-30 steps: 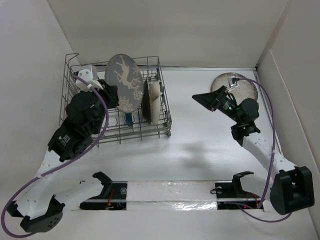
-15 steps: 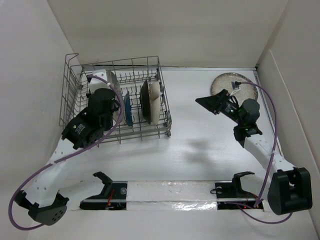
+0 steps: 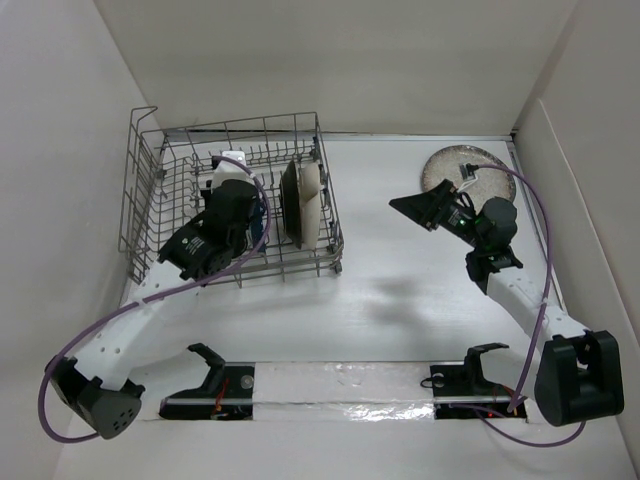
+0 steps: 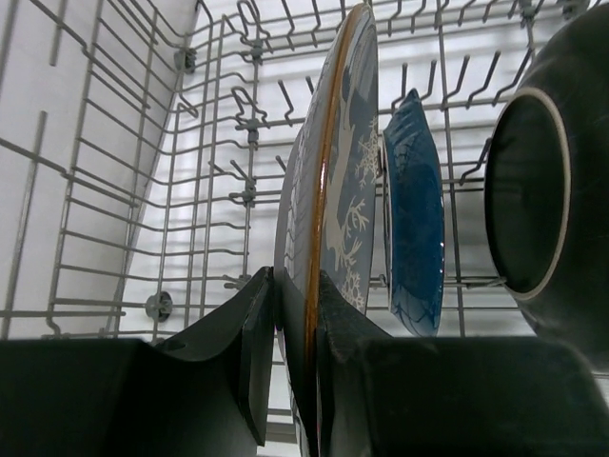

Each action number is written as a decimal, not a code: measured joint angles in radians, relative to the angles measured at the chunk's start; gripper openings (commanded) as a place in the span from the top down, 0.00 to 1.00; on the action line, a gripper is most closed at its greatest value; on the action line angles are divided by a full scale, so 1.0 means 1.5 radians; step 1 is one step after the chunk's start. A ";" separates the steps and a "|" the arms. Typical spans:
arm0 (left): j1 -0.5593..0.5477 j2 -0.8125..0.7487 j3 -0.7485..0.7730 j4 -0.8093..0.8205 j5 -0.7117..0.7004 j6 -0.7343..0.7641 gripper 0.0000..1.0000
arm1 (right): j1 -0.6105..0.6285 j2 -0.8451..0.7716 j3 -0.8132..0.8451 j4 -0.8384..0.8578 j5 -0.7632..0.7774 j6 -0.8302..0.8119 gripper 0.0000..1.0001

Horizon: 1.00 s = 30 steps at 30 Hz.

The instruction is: Load the plates into the dish rack

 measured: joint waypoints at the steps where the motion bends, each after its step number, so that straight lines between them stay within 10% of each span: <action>1: 0.005 0.007 -0.007 0.007 0.005 0.003 1.00 | 0.000 0.000 0.000 0.000 0.000 0.000 0.19; 30: 0.027 0.122 -0.100 0.120 -0.018 -0.034 1.00 | -0.004 0.021 -0.005 -0.010 0.010 -0.028 0.20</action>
